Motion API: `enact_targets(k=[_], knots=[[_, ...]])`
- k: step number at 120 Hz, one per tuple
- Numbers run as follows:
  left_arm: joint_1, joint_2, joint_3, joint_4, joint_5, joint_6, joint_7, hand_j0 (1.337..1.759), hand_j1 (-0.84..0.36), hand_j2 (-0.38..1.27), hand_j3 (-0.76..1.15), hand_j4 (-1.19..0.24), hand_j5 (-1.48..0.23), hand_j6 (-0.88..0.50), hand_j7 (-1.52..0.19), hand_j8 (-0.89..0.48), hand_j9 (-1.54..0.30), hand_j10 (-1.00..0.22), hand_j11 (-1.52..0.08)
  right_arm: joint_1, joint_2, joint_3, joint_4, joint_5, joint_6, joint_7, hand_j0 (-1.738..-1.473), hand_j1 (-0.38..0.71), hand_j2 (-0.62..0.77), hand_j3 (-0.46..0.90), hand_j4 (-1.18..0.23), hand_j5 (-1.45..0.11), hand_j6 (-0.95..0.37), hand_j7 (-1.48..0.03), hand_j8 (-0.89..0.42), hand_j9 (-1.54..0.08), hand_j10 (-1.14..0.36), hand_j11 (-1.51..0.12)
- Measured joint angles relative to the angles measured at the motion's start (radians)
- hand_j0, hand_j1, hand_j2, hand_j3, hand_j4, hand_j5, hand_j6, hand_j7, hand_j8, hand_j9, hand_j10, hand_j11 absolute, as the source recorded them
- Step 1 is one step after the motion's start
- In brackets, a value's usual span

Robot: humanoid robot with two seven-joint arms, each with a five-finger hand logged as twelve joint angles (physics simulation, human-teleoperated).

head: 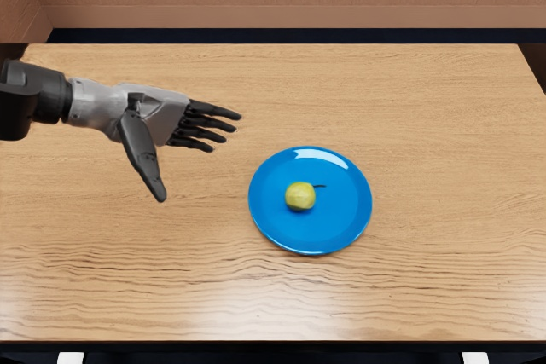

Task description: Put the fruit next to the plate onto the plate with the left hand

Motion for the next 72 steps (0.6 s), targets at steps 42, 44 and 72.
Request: enact_targets(k=[42, 44, 72], knots=[[0.212, 0.114, -0.192, 0.024, -0.028, -0.017, 0.001, 1.658, 0.35, 0.00, 0.00, 0.00, 0.00, 0.00, 0.00, 0.00, 0.00, 0.00, 0.00, 0.000, 0.000, 0.000, 0.000, 0.000, 0.000, 0.000, -1.658, -0.32, 0.00, 0.00, -0.02, -0.03, -0.02, -0.03, -0.02, -0.03, -0.02, -0.03], [0.223, 0.115, -0.200, 0.025, -0.028, -0.017, 0.001, 1.658, 0.35, 0.00, 0.00, 0.00, 0.00, 0.00, 0.00, 0.00, 0.00, 0.00, 0.00, 0.000, 0.000, 0.000, 0.000, 0.000, 0.000, 0.000, -1.658, -0.32, 0.00, 0.00, -0.02, -0.03, -0.02, -0.03, -0.02, -0.03, -0.02, -0.03], [0.278, 0.145, -0.284, 0.028, -0.026, -0.017, 0.001, 1.658, 0.35, 0.00, 0.00, 0.00, 0.00, 0.00, 0.00, 0.00, 0.00, 0.00, 0.00, 0.000, 0.000, 0.000, 0.000, 0.000, 0.000, 0.000, -1.658, -0.32, 0.00, 0.00, -0.02, -0.03, -0.02, -0.03, -0.02, -0.03, -0.02, -0.03]])
